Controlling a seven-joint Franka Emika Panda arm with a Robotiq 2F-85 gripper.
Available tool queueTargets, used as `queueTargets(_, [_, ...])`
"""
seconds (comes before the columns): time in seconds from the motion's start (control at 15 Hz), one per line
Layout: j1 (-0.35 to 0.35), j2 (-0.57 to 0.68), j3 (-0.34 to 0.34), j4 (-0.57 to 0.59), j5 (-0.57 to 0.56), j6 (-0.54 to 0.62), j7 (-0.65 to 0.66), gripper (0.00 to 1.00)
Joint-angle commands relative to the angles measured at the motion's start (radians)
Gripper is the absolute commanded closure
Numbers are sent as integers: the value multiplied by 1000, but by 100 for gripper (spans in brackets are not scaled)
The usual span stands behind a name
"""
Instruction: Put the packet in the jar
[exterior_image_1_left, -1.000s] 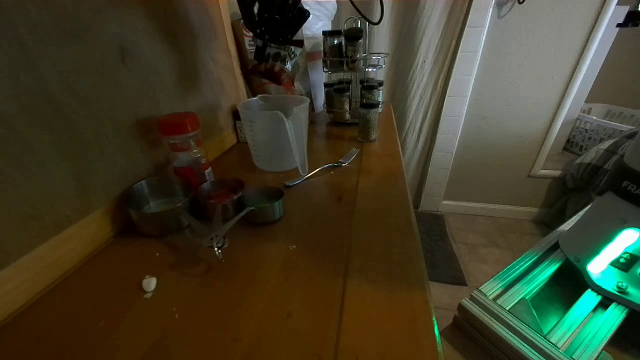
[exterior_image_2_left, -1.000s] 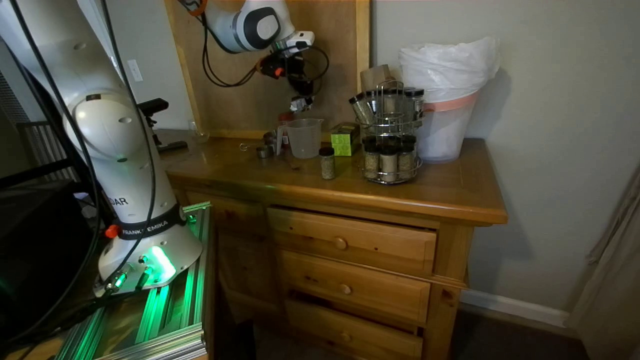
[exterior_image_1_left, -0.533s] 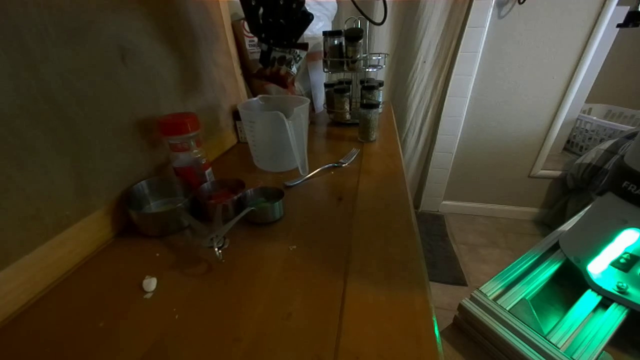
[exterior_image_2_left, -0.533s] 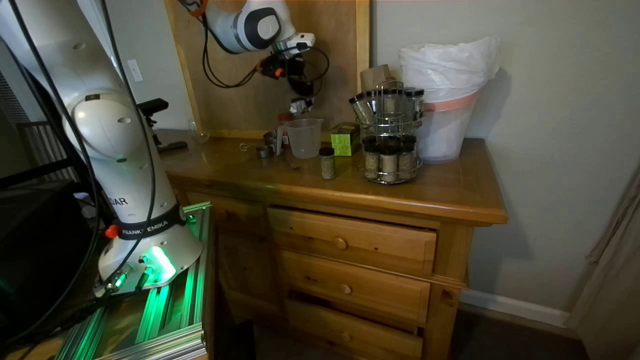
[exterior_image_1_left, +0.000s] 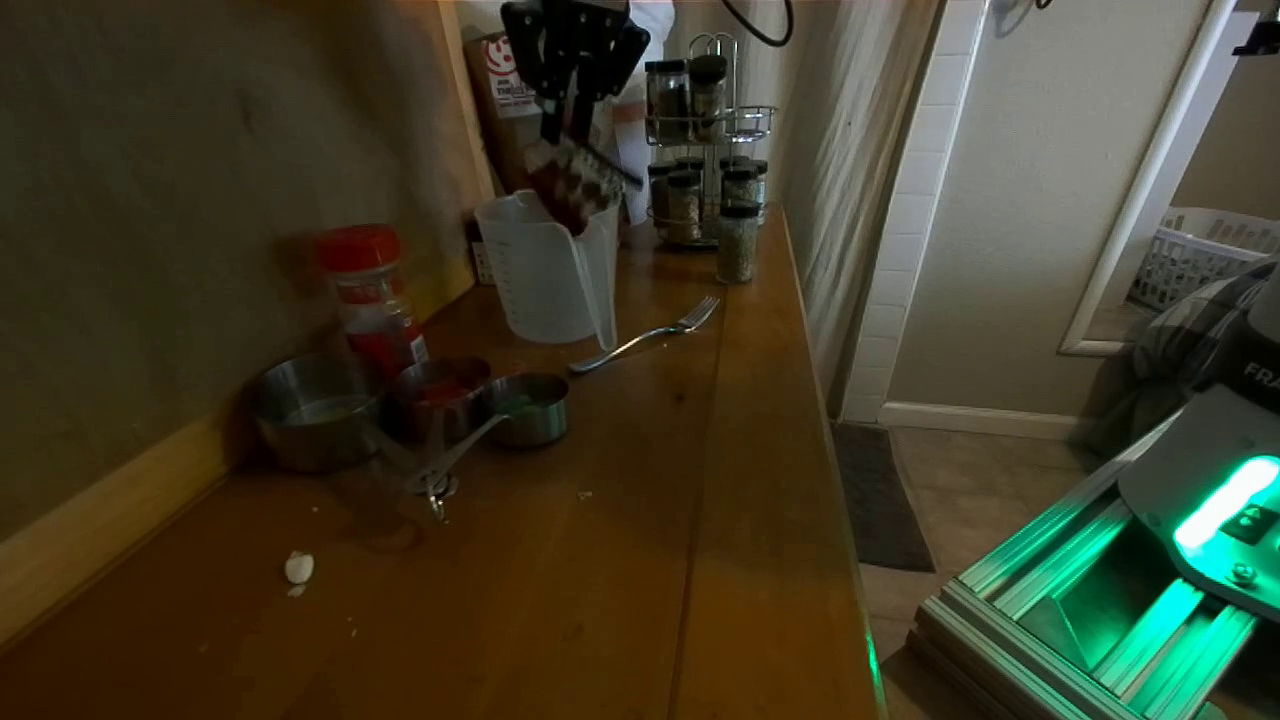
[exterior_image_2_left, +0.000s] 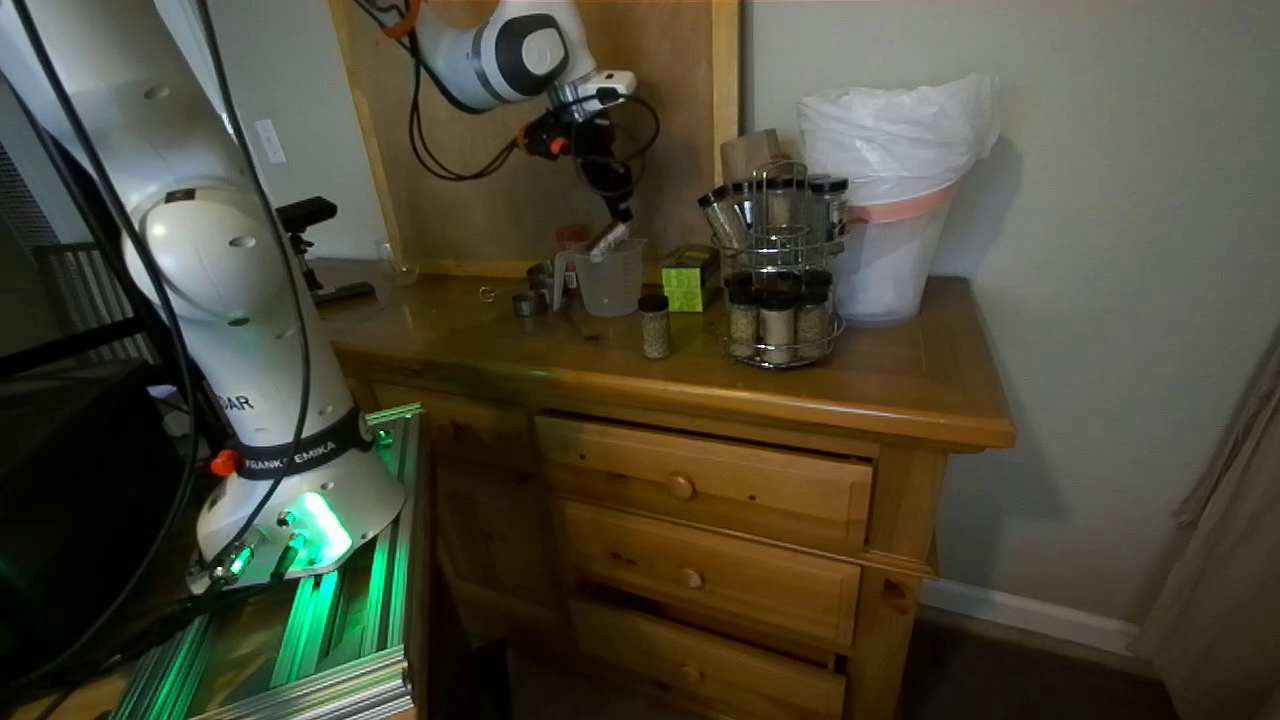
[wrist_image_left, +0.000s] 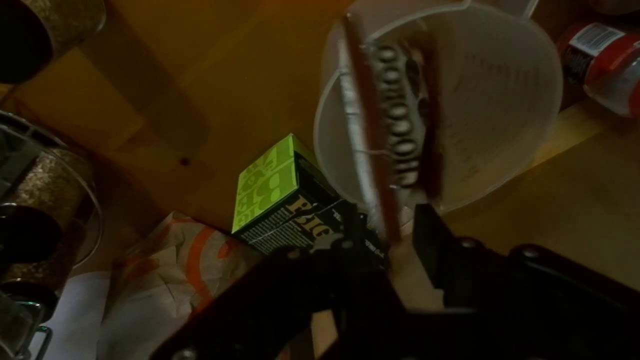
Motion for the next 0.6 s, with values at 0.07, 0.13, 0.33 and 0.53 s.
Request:
queueTargets(0.07, [-25,9,17,7,-41,-27,65,30])
queueTargets(0.13, [-24,10,18,7,-40,-29,69,23])
queueTargets(0.33, [-55,-42,39,-21,-159,-54,183,2])
queueTargets(0.53, [-43,-118,26,-67,-163,-132,135,0])
